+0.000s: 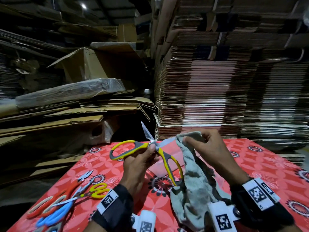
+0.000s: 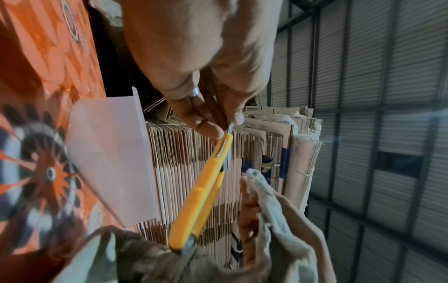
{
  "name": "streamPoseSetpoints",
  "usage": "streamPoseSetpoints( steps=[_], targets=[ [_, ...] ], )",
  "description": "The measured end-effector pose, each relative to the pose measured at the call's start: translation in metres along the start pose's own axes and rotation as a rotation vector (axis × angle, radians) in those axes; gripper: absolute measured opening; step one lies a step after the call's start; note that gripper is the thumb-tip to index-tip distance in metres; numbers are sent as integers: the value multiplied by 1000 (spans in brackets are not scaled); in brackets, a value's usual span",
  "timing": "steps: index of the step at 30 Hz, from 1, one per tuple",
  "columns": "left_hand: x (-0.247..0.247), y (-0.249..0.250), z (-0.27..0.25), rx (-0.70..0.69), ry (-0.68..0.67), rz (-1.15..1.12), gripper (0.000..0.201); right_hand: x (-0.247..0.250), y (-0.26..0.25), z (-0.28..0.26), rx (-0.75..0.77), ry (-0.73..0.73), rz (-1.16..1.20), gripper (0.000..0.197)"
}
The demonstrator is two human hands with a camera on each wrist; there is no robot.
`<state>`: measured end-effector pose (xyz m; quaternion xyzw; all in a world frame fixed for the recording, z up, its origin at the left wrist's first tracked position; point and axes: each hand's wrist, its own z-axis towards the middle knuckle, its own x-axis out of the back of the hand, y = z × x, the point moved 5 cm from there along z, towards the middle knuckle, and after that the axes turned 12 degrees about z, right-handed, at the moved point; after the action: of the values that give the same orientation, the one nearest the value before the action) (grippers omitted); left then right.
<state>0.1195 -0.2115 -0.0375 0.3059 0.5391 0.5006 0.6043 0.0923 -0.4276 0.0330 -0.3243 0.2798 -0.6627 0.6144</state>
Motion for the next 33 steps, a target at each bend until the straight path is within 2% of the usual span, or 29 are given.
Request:
streamPoseSetpoints(
  steps=[3, 6, 9, 12, 15, 20, 22, 24, 28, 31, 33],
  targets=[
    [-4, 2, -5, 14, -26, 20, 11, -5, -3, 7, 29, 34, -47, 26],
    [-5, 4, -7, 33, -19, -6, 10, -25, -3, 13, 74, 14, -179, 16],
    [-2, 5, -7, 72, 26, -42, 9, -42, -6, 19, 217, 35, -357, 8],
    [1, 4, -5, 132, 74, -107, 7, -55, -7, 21, 341, 25, -452, 10],
    [-2, 7, -7, 152, 57, -166, 9, -66, 0, 16, 433, -18, -472, 17],
    [-13, 11, -18, 114, -44, -171, 16, -65, 4, 1, 463, -15, -309, 7],
    [-15, 9, -20, 139, -55, -159, 22, -63, 2, -2, 468, -9, -276, 14],
    [-18, 7, -22, 173, -65, -168, 19, -62, 4, -3, 456, -16, -266, 19],
    [-20, 7, -22, 212, -98, -174, 16, -62, 9, -2, 442, 17, -227, 4],
    [-17, 3, -17, 200, -95, -119, 18, -58, 9, -3, 409, 75, -193, 20],
    [-16, 2, -16, 177, -95, -106, 17, -57, 8, -4, 393, 87, -207, 23]
  ],
)
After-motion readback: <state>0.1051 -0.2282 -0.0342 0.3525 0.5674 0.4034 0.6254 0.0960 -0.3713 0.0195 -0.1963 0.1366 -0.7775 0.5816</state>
